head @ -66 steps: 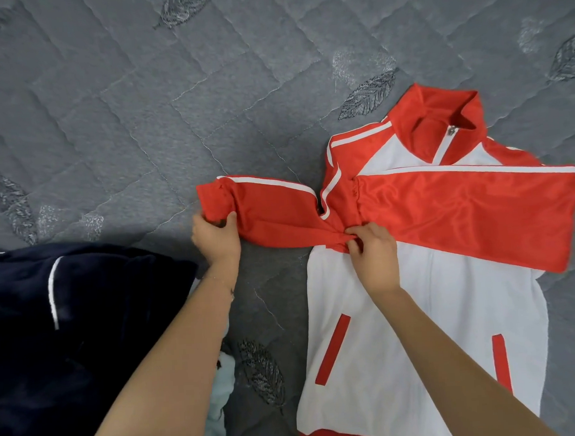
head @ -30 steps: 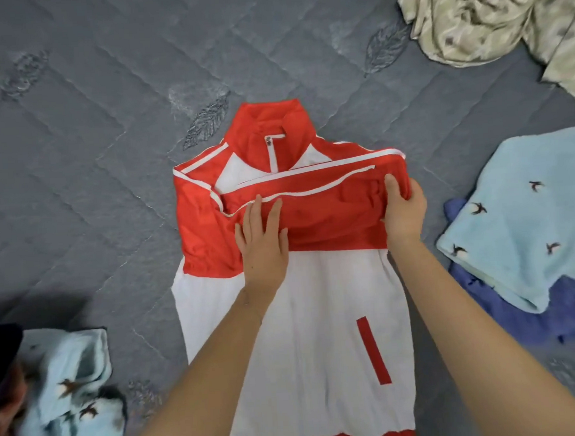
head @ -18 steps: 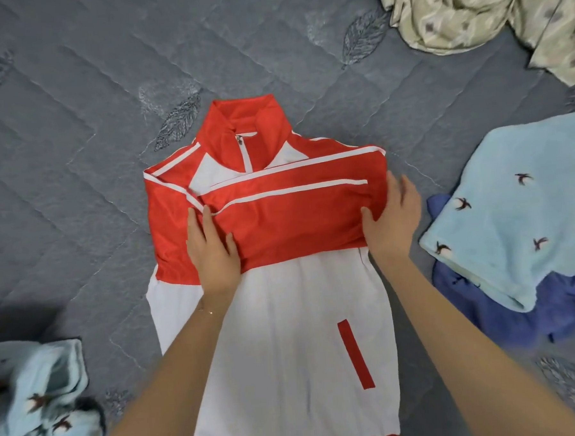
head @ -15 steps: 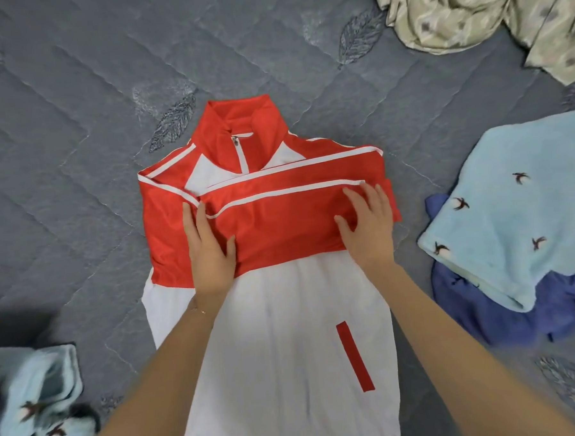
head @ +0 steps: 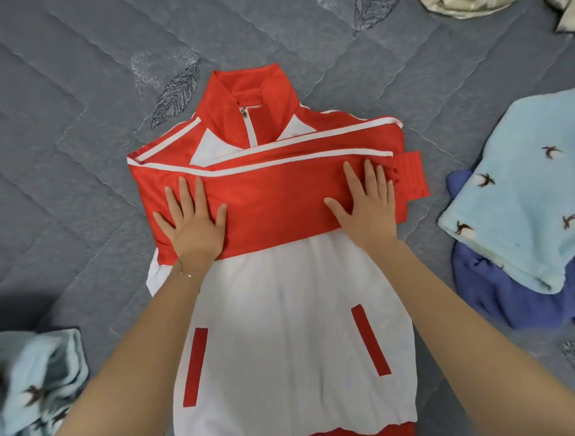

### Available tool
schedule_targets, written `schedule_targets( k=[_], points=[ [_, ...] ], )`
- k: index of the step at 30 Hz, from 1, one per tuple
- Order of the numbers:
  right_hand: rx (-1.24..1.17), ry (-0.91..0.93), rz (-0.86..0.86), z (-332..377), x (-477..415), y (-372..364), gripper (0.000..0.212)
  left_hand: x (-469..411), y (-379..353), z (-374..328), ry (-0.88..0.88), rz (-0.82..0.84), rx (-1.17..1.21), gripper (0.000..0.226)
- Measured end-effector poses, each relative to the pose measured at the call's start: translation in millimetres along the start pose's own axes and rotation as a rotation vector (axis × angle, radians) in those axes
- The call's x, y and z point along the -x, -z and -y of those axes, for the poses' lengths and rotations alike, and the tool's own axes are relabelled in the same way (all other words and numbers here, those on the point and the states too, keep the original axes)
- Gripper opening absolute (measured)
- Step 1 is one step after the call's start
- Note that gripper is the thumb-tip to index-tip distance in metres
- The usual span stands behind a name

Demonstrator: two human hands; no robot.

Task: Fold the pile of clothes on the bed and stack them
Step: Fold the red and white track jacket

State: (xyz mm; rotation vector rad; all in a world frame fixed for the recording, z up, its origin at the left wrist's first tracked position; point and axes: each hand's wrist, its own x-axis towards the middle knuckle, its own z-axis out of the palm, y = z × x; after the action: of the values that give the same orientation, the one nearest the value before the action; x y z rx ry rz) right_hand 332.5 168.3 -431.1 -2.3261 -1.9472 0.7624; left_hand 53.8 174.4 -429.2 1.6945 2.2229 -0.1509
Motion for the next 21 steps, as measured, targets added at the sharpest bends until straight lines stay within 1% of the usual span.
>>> schedule_targets(
  k=[1,2,4,6,9,12,14,18,21],
  points=[
    [0.003,0.042,-0.024,3.7,6.2,-1.5,0.073,3.6,1.3,-0.3,-0.009,-0.027,0.013,0.068],
    [0.011,0.084,-0.046,8.1,13.4,-3.5,0.074,10.1,2.7,-1.3,-0.056,-0.070,0.017,0.068],
    [0.002,0.141,-0.081,16.9,29.6,-9.0,0.074,29.0,4.1,-4.8,-0.200,-0.145,0.008,0.067],
    [-0.037,0.173,-0.103,21.4,47.4,-15.1,0.072,54.6,0.1,-5.0,-0.278,-0.148,0.039,0.066],
    [-0.046,0.183,-0.064,17.6,77.6,-25.2,0.072,106.0,-14.2,7.7,-0.226,-0.058,0.073,0.065],
    [-0.014,0.185,0.055,9.2,117.4,-38.7,0.076,166.8,-32.3,31.0,-0.122,0.070,0.043,0.067],
    [0.055,0.202,0.136,3.1,144.3,-49.7,0.079,200.7,-41.9,46.5,-0.100,0.123,0.004,0.068],
    [0.151,0.156,0.242,-16.3,195.1,-71.5,0.083,249.6,-62.1,71.7,-0.061,0.164,-0.014,0.067],
    [0.158,0.113,0.243,-28.9,232.0,-84.8,0.082,277.0,-74.4,89.0,-0.036,0.170,-0.001,0.059]
  ],
)
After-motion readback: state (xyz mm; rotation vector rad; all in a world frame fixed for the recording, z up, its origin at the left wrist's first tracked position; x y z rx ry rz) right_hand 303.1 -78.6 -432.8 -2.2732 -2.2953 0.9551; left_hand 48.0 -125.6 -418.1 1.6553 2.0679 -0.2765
